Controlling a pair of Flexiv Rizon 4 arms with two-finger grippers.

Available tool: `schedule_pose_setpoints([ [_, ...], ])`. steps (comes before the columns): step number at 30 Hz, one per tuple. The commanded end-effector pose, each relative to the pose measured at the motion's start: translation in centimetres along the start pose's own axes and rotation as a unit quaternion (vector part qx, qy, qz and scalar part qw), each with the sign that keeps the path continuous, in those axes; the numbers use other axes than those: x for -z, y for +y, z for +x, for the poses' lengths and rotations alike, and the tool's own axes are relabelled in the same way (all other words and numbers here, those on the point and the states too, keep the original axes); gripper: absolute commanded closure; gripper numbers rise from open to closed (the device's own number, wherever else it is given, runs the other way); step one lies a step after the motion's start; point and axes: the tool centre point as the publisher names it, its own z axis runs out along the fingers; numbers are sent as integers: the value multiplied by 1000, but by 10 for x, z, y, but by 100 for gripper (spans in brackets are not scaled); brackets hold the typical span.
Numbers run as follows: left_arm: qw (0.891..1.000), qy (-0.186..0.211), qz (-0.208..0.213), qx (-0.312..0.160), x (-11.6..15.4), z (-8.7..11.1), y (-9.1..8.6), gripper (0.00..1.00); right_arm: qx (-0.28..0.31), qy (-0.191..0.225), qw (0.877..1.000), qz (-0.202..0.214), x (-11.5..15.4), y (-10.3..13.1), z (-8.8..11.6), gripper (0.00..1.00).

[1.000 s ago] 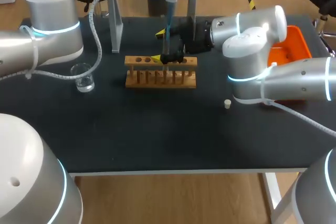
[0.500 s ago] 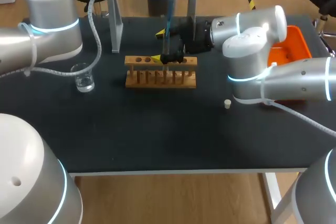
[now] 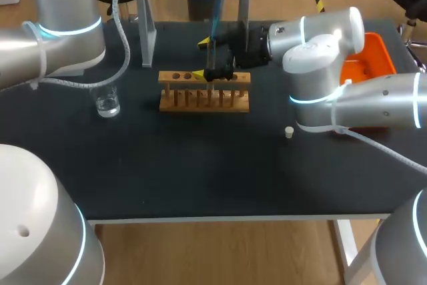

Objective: Invert the test tube, pick up the pipette, mount the tip to pipette, aspirate from beaker and dispense into the tube, eject the tip, return the pipette, and cap with the stopper.

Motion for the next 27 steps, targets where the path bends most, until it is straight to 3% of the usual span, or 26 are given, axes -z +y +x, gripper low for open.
schedule_pose_setpoints([
  [1,1000,-8,-9,-4,3,8,-11,100,0,1,1000,0,0,0,-1,0],
  [6,999,-25,-22,-12,15,24,-23,100,0,1,1000,0,0,0,-1,0],
  [14,997,-69,-37,-9,49,73,-30,100,0,1,1000,0,0,0,-1,0],
  [21,996,-87,-36,1,60,114,-13,100,0,1,1000,0,0,0,-1,0],
  [27,996,-93,-17,9,58,137,10,100,0,1,1000,0,0,0,-1,0],
])
